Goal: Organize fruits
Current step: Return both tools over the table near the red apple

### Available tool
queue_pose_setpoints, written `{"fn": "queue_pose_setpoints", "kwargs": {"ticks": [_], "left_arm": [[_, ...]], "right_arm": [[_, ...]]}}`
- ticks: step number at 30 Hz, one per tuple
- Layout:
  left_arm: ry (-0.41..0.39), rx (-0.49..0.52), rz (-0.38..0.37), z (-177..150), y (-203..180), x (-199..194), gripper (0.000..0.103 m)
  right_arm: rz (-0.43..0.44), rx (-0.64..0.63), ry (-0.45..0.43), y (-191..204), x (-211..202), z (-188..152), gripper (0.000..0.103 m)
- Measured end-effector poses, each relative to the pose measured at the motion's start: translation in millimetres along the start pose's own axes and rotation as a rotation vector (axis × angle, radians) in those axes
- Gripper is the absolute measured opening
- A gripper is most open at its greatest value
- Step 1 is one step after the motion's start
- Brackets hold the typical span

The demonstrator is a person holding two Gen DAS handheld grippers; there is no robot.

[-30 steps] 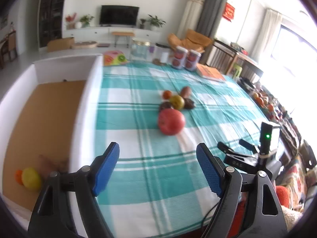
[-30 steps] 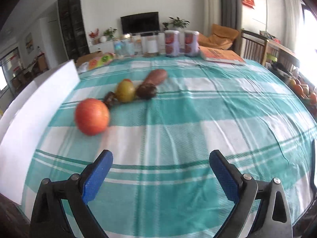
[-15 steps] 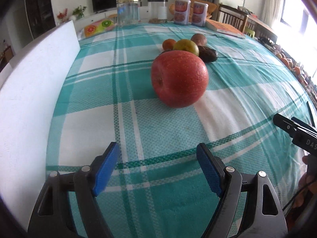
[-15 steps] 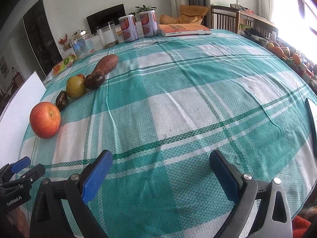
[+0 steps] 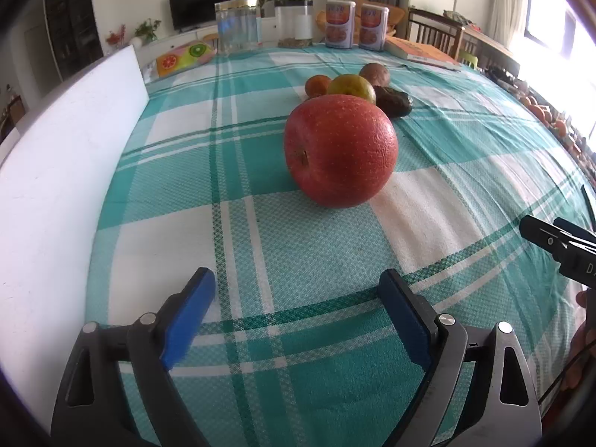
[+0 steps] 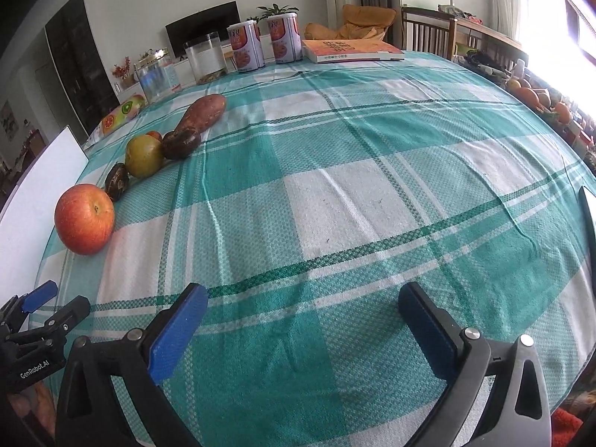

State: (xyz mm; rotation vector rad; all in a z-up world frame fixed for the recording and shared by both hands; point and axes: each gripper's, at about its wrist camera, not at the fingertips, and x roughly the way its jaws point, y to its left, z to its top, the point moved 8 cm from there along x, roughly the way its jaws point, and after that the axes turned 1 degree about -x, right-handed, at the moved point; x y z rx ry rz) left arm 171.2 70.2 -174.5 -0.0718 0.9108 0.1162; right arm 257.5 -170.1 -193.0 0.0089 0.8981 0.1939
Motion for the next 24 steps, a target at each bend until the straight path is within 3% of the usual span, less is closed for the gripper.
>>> {"fn": "queue_pose_setpoints", "kwargs": {"ticks": [24], "left_arm": [[0.0, 0.0, 0.0, 0.3, 0.1, 0.1, 0.092]], "right_arm": [[-0.009, -0.009, 0.007, 1.7, 1.2, -1.3, 0.103]]}}
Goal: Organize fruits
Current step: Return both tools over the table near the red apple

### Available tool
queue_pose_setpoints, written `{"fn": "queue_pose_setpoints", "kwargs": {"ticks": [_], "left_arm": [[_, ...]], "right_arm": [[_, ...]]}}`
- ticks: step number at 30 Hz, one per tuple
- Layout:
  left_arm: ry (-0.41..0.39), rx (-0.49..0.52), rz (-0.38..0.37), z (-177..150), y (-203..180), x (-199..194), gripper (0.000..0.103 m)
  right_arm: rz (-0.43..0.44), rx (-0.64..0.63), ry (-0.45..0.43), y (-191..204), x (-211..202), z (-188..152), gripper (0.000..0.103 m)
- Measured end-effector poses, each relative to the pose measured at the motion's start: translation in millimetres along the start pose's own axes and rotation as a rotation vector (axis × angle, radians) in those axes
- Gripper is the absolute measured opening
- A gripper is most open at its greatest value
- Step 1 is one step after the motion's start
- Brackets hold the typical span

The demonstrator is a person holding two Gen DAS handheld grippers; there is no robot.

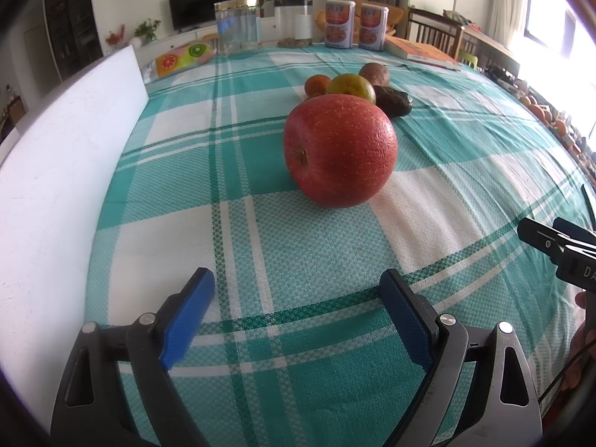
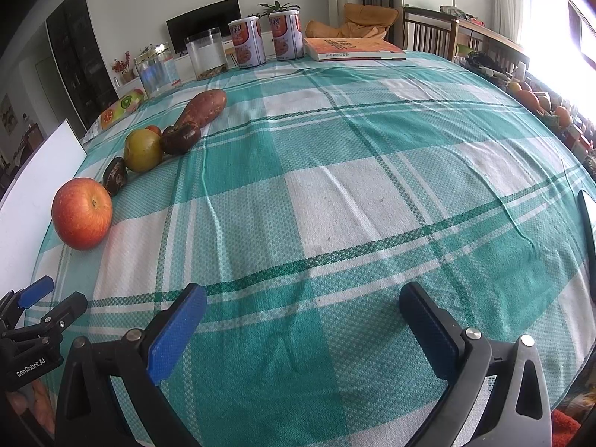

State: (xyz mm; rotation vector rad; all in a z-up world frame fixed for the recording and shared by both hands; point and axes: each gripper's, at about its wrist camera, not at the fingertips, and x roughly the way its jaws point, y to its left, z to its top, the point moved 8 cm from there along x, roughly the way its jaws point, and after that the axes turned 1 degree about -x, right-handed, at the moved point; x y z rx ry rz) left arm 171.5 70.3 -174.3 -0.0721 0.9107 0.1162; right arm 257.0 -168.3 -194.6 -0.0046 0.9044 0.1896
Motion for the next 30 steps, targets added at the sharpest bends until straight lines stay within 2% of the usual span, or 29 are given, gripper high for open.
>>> {"fn": "queue_pose_setpoints", "kwargs": {"ticks": [26, 28, 30], "left_arm": [[0.0, -0.002, -0.004, 0.0, 0.4, -0.3, 0.092], [0.006, -0.003, -0.026, 0.3, -0.6, -1.2, 0.092], [0.027, -0.039, -0.116, 4.6, -4.3, -4.4, 0.091]], "right_arm": [[-0.002, -0.001, 0.002, 1.0, -0.2, 0.2, 0.103], [-0.002, -0.001, 0.001, 1.0, -0.3, 0.3, 0.103], [-0.003, -0.002, 0.002, 1.1, -0.3, 0.3, 0.103]]}}
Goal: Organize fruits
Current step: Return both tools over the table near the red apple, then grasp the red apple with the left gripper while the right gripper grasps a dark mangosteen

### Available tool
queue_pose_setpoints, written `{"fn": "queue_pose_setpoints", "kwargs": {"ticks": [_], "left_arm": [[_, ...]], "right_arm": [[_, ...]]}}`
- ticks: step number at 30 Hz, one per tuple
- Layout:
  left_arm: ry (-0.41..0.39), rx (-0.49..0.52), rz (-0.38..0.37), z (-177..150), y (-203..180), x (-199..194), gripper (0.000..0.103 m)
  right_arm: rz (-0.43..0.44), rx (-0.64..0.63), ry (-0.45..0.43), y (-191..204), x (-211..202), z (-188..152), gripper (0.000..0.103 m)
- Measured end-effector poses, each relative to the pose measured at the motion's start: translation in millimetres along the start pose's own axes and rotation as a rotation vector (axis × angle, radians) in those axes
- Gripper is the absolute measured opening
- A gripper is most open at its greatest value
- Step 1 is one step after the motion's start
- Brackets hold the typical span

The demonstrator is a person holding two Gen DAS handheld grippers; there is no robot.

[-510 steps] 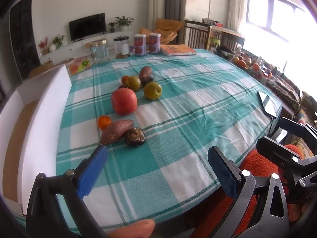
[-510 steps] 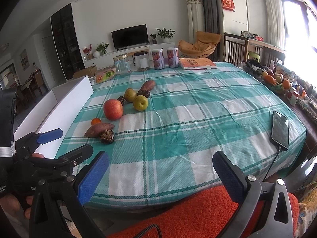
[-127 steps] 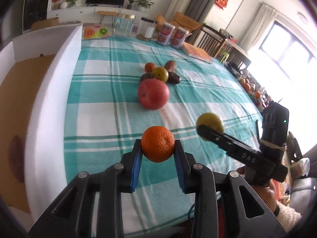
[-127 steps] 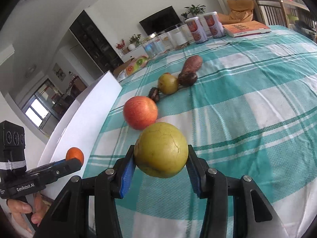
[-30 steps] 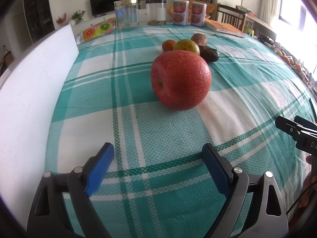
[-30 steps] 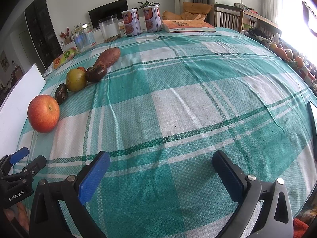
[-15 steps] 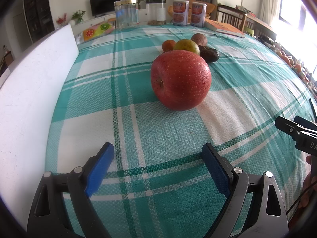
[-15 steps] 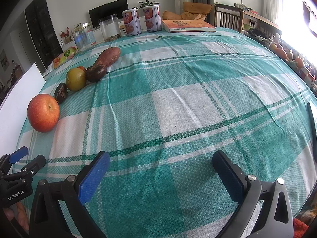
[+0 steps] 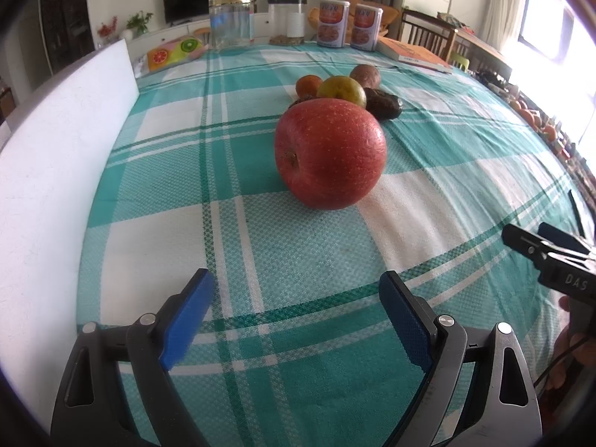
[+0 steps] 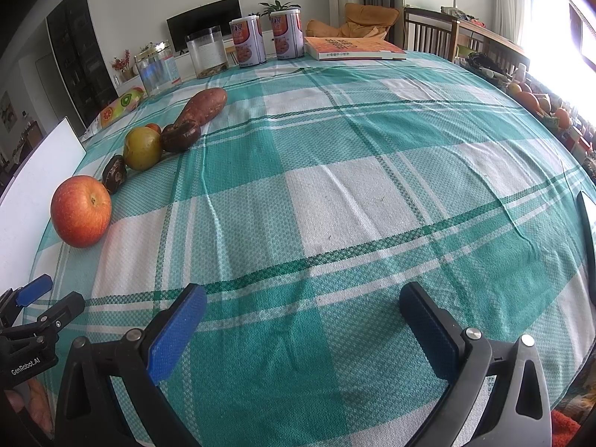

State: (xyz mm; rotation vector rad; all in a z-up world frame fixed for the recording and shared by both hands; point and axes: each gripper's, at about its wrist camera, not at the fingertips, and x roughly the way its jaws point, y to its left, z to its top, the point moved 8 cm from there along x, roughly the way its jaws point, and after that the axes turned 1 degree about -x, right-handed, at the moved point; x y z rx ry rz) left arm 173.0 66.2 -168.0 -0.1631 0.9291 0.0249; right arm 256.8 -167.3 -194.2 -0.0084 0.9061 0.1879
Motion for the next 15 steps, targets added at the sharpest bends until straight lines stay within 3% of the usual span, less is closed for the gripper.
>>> {"fn": "queue_pose_setpoints", "kwargs": {"ticks": [3, 7, 11, 12, 13, 15], "left_arm": [[-0.022, -0.062, -0.065, 19.4, -5.6, -6.9, 0.091], [-0.052, -0.05, -0.029, 52.7, -18.6, -1.2, 0.091], [-0.018, -0.047, 0.029, 74.3, -26.9, 22.8, 0.09], [-0.01, -0.059, 0.03, 75.8, -24.9, 27.8, 0.088], [-0.01, -0.081, 0.023, 75.1, -20.3, 29.5, 0.072], [-0.019, -0.118, -0.002, 71.3, -10.8, 25.4, 0.067]], "right_arm": [[-0.001, 0.0, 0.0, -0.1, 0.0, -0.2, 0.103], [0.0, 0.0, 0.0, 0.0, -0.1, 0.0, 0.103], [0.0, 0.0, 0.001, 0.0, -0.1, 0.0, 0.103], [0.0, 0.0, 0.001, 0.2, -0.1, 0.1, 0.103], [0.0, 0.0, 0.0, 0.2, -0.2, 0.1, 0.103], [0.001, 0.001, 0.0, 0.3, -0.2, 0.2, 0.103]]}}
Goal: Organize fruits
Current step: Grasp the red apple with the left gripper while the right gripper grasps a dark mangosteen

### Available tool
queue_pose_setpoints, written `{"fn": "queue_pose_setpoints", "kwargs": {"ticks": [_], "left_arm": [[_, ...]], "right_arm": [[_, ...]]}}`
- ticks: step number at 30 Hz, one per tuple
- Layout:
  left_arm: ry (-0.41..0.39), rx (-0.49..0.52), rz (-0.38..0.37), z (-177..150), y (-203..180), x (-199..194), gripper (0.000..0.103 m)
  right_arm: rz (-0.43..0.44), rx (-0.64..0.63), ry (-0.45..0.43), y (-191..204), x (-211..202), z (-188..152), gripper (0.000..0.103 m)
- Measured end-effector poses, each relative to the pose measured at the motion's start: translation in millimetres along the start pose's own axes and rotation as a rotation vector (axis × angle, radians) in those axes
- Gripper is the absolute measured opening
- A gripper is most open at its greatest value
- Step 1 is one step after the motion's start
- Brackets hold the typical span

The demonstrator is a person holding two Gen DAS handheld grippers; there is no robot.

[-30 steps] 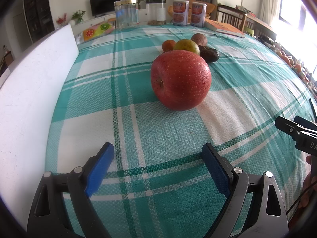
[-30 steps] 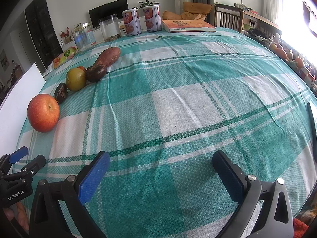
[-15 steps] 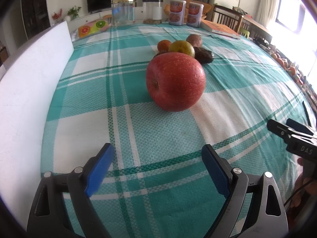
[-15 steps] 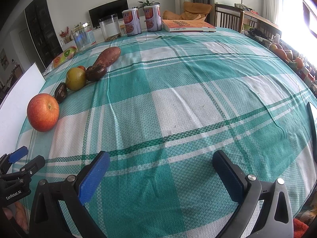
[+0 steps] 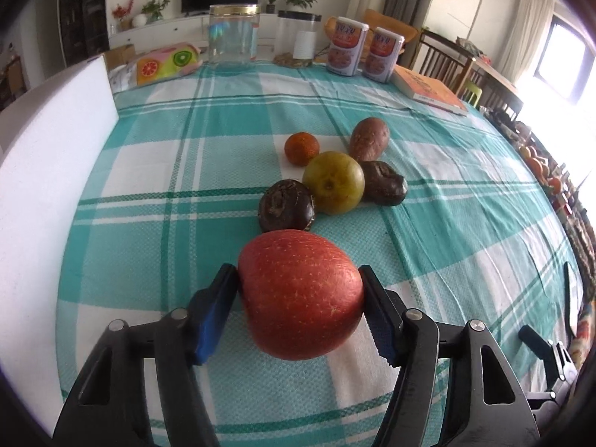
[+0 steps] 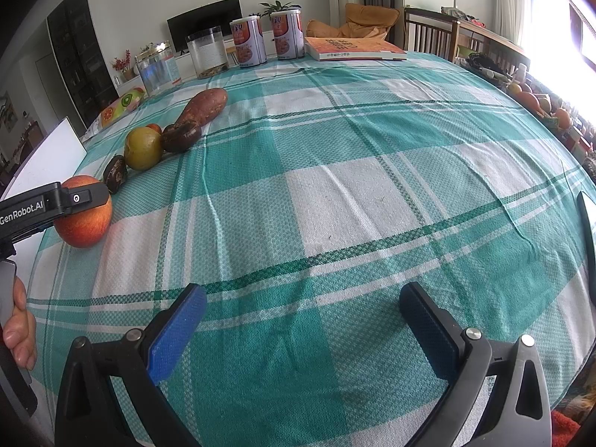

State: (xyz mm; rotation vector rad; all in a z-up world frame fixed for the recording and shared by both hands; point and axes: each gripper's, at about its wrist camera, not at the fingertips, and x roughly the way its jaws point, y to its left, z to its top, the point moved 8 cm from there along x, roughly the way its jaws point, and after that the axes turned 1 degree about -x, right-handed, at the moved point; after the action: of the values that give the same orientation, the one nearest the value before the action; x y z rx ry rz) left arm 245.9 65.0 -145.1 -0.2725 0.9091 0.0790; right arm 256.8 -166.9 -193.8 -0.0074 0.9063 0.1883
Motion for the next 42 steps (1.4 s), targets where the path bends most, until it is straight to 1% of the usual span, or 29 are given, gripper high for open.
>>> {"fn": "queue_pose_setpoints", "kwargs": {"ticks": [3, 4, 6, 7, 8, 9, 10, 12, 14, 15, 17, 19, 21, 22, 24, 25, 27, 29, 31, 32, 34, 37, 40, 41, 42], "left_arm": [[0.014, -0.095, -0.084, -14.0, 18.6, -16.5, 0.066], [0.023, -0.124, -0.118, -19.2, 24.8, -22.1, 0.065], [0.04, -0.181, -0.211, -30.8, 34.3, -32.4, 0.062], [0.054, -0.206, -0.247, -36.5, 38.8, -35.1, 0.062], [0.061, -0.228, -0.267, -41.0, 43.4, -37.8, 0.062], [0.062, -0.241, -0.261, -44.0, 48.4, -40.0, 0.065], [0.049, -0.244, -0.247, -44.4, 53.0, -42.8, 0.07], [0.01, -0.241, -0.192, -41.8, 62.3, -48.3, 0.074], [-0.017, -0.252, -0.142, -39.2, 70.6, -53.6, 0.074], [-0.018, -0.255, -0.129, -38.5, 74.1, -54.9, 0.075], [-0.004, -0.258, -0.13, -40.2, 77.2, -54.8, 0.075], [-0.016, -0.253, -0.119, -40.0, 79.9, -56.2, 0.075], [-0.037, -0.215, -0.101, -39.2, 76.5, -59.3, 0.076], [-0.046, -0.185, -0.109, -39.1, 70.3, -60.5, 0.08], [-0.061, -0.105, -0.115, -41.3, 55.2, -59.1, 0.084], [-0.069, -0.06, -0.094, -42.5, 48.5, -55.5, 0.084], [-0.064, 0.024, -0.025, -44.7, 39.6, -42.9, 0.084], [-0.056, 0.071, 0.036, -45.9, 36.7, -28.6, 0.084], [-0.032, 0.084, 0.086, -48.4, 40.3, -14.6, 0.084], [-0.034, 0.092, 0.11, -48.5, 42.0, -12.3, 0.084], [-0.024, 0.108, 0.135, -49.4, 42.4, -9.8, 0.086], [-0.019, 0.114, 0.149, -48.7, 42.8, -7.0, 0.092], [-0.019, 0.112, 0.153, -49.6, 43.4, -7.4, 0.093], [-0.019, 0.112, 0.154, -49.7, 43.3, -7.5, 0.093], [-0.019, 0.112, 0.155, -50.6, 42.3, -8.3, 0.093]], "right_arm": [[-0.001, 0.0, 0.0, -0.2, 0.2, -0.4, 0.103], [0.0, -0.001, 0.0, -0.2, 0.2, -0.3, 0.103], [-0.001, -0.001, 0.0, -0.2, 0.2, -0.3, 0.103], [0.0, 0.0, 0.0, -0.1, 0.1, -0.1, 0.103], [-0.001, 0.0, 0.0, -0.3, 0.1, -0.3, 0.103], [-0.001, -0.001, 0.001, 0.0, 0.3, -0.2, 0.103], [-0.001, -0.001, 0.001, -0.1, 0.3, -0.2, 0.103], [0.0, -0.001, 0.0, 0.1, 0.2, -0.1, 0.103], [0.0, -0.001, 0.0, 0.3, 0.3, 0.1, 0.103], [-0.001, -0.001, 0.001, 0.4, 0.3, 0.1, 0.103], [-0.001, -0.001, 0.001, 0.3, 0.4, -0.1, 0.103], [-0.002, -0.001, 0.001, 0.5, 0.4, 0.0, 0.103], [-0.001, -0.001, 0.001, 0.7, 0.4, 0.1, 0.103], [-0.001, -0.002, 0.001, 0.5, 0.4, -0.1, 0.103], [-0.002, -0.002, 0.001, 0.6, 0.4, -0.2, 0.103], [-0.002, -0.002, 0.001, 0.6, 0.4, -0.2, 0.103], [-0.002, -0.002, 0.001, 0.9, 0.4, -0.1, 0.103], [-0.002, -0.003, 0.001, 0.9, 0.4, -0.3, 0.103], [-0.004, -0.007, 0.002, 0.2, 0.6, -1.0, 0.103], [-0.006, -0.009, 0.002, -0.1, 0.8, -1.3, 0.103], [-0.011, -0.015, 0.006, -0.5, 1.4, -2.1, 0.103], [-0.028, -0.029, 0.017, 1.1, 2.9, -2.2, 0.103], [-0.056, -0.064, 0.044, 3.2, 5.3, -2.7, 0.103], [-0.05, -0.079, 0.061, 4.8, 6.5, -1.5, 0.103], [-0.019, -0.096, 0.078, 8.8, 8.2, 1.1, 0.103]]}}
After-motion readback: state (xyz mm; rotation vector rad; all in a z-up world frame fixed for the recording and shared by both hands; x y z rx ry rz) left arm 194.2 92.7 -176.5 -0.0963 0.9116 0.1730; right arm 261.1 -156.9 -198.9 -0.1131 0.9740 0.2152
